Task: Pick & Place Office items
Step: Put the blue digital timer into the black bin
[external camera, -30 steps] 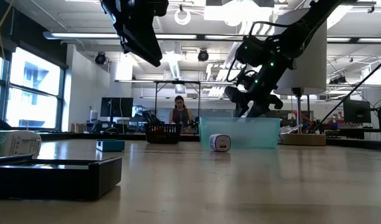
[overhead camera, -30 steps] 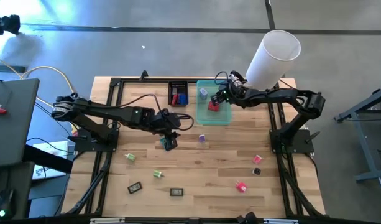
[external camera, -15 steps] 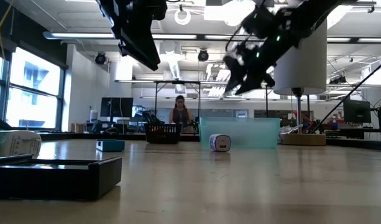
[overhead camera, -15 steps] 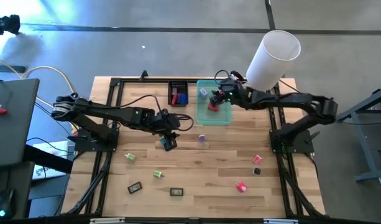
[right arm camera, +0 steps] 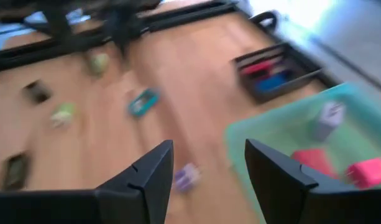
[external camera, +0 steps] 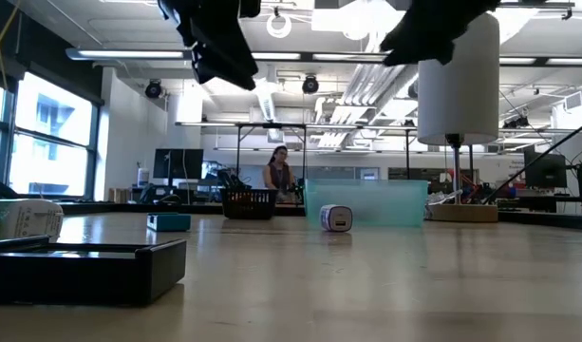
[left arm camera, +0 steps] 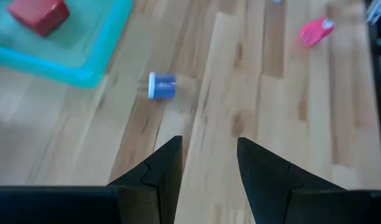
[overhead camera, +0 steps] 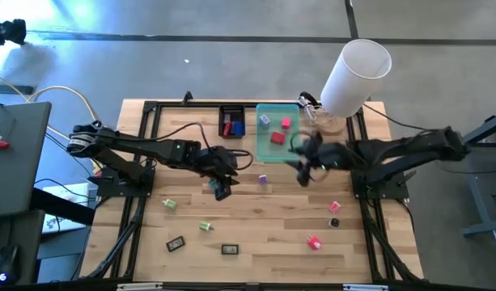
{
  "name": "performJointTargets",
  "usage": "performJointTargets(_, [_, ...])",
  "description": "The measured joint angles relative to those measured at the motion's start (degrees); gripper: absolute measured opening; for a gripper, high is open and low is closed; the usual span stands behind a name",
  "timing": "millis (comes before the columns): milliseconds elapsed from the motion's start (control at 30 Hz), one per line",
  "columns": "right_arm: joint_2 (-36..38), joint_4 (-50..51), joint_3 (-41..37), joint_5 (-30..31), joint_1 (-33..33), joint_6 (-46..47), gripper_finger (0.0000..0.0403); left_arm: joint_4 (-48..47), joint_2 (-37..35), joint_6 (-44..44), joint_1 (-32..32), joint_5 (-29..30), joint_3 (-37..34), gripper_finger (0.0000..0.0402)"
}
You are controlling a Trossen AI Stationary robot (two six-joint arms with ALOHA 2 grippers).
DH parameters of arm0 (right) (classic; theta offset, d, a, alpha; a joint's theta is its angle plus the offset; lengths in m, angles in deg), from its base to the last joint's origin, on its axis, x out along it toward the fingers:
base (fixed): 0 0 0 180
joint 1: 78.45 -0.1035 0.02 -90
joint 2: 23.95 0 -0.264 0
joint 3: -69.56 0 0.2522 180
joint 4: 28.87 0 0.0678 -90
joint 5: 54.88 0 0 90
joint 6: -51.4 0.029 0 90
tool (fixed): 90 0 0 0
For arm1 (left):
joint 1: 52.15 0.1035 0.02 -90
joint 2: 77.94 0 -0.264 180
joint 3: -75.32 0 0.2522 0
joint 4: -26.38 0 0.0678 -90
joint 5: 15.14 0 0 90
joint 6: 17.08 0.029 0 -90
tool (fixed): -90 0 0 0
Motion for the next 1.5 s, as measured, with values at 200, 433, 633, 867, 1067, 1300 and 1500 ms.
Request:
performJointTargets(200, [-0.7,7.5,0.0,4.8,-14.3,11.0,0.0188,3.8,0.0,0.0,0.0,0.0,0.0,0.0148])
performJointTargets(433, [-6.2,12.6,0.0,9.2,-25.5,24.9,0.0188,5.9,0.0,1.2,-0.1,0.0,0.0,0.0148])
performJointTargets(633, [-12.7,12.5,0.0,12.5,-31.9,31.1,0.0188,9.2,0.0,0.9,-2.4,-3.5,0.0,0.0148])
performJointTargets(867, [-19.7,8.4,0.0,13.9,-35.2,31.6,0.0188,15.7,0.0,1.0,-6.5,-4.3,0.0,0.0148])
performJointTargets(1067, [-22.6,-1.5,0.0,11.9,-35.4,28.3,0.0188,19.2,0.0,1.7,-8.4,-4.3,0.0,0.0148])
performJointTargets(1300, [-23.0,-6.5,0.0,12.6,-35.3,22.4,0.0188,17.9,-0.1,4.6,-12.6,-3.3,0.2,0.0148])
performJointTargets(1500, [-23.0,-7.2,0.0,13.0,-35.3,22.2,0.0188,15.5,-0.9,7.7,-22.1,9.9,1.4,0.0148])
